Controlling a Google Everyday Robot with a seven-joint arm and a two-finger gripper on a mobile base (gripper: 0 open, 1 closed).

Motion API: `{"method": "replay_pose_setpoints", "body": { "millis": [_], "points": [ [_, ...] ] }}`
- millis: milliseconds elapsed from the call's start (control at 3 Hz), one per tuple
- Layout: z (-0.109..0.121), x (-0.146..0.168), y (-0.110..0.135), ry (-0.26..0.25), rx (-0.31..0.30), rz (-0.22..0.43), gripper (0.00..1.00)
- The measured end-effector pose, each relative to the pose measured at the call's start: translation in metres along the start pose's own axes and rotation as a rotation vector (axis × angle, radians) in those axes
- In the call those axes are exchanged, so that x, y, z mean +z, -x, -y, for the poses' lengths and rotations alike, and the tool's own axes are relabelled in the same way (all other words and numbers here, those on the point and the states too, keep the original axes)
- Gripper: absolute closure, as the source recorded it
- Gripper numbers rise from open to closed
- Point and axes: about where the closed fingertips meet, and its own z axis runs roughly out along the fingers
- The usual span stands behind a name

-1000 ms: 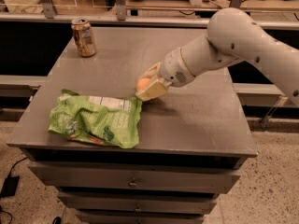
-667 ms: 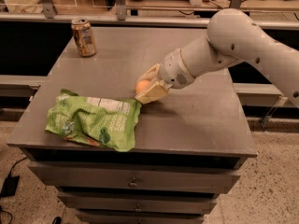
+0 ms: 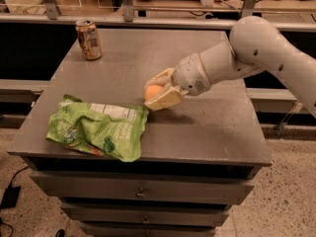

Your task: Move orange near green rice chip bag

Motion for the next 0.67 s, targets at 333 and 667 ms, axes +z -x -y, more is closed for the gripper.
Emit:
{"method": "replay_pose_setpoints", "body": {
  "millis": [333, 667],
  "points": [
    [-0.0022, -0.0005, 0.0004, 0.032, -0.009, 0.029, 0.29],
    [-0.0028, 0.0016, 0.0011, 0.038, -0.010, 0.030, 0.06]
  ]
}}
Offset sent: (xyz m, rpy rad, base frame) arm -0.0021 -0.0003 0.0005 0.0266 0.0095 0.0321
